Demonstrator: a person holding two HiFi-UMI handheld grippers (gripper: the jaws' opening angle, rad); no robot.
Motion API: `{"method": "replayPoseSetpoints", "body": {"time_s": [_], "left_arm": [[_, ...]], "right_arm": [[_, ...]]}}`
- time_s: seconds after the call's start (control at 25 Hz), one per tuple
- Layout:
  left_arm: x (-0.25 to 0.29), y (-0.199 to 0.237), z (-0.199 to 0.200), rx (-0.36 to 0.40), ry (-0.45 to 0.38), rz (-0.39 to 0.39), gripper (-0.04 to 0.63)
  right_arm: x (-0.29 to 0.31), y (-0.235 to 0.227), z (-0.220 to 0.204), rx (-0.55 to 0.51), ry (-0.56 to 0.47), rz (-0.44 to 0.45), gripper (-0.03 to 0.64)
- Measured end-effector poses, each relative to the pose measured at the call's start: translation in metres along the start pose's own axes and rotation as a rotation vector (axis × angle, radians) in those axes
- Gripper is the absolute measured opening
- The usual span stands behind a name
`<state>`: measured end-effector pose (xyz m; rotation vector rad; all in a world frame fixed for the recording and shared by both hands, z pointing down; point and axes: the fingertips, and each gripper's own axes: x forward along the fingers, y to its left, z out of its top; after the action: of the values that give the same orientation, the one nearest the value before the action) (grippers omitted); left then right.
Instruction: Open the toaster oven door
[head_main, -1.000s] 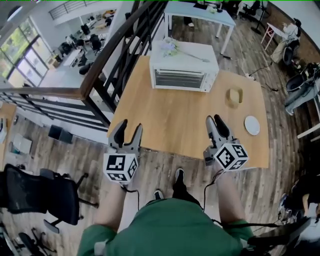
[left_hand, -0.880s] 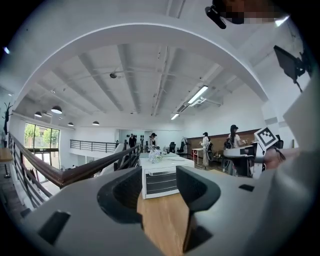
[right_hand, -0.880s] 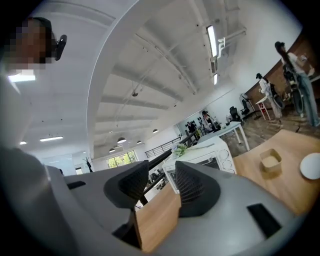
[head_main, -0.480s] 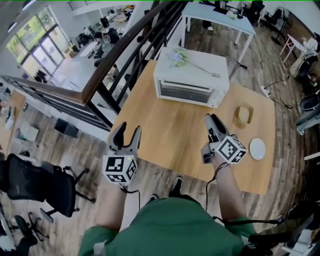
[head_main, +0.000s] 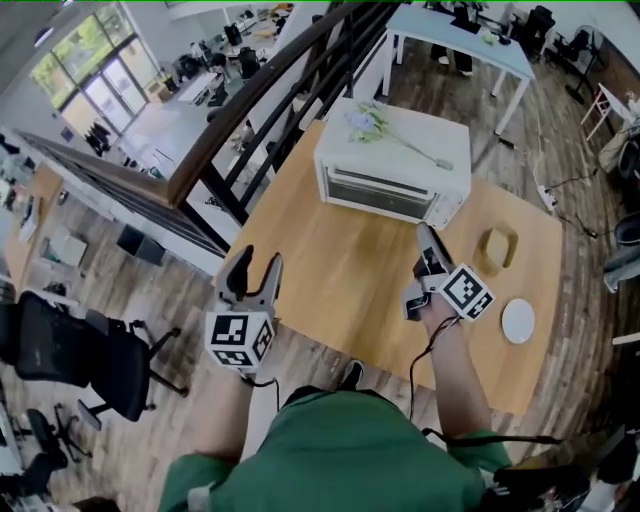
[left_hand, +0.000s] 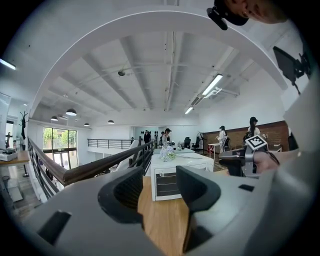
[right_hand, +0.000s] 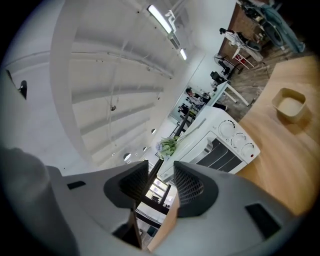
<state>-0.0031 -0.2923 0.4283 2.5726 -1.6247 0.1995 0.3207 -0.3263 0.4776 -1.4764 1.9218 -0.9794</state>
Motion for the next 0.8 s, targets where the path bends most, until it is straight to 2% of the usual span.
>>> {"method": "replayPoseSetpoints", "body": {"time_s": [0.32, 0.52, 0.8], "left_arm": [[0.005, 0.006, -0.008, -0.002, 0.02, 0.044, 0.213], [-0.004, 0.024, -0.017, -0.005, 0.055, 0.092, 0.213], [-0.023, 0.043, -0.025, -0.031, 0.075, 0.159, 0.213]], "right_arm": [[0.037, -0.055, -0.001, 0.267, -0.041, -0.03, 0.163], [0.065, -0.086, -0.003, 0.361, -0.057, -0.053, 0.166], [0.098, -0.107, -0.002, 0.464, -0.09, -0.072, 0.209]]}}
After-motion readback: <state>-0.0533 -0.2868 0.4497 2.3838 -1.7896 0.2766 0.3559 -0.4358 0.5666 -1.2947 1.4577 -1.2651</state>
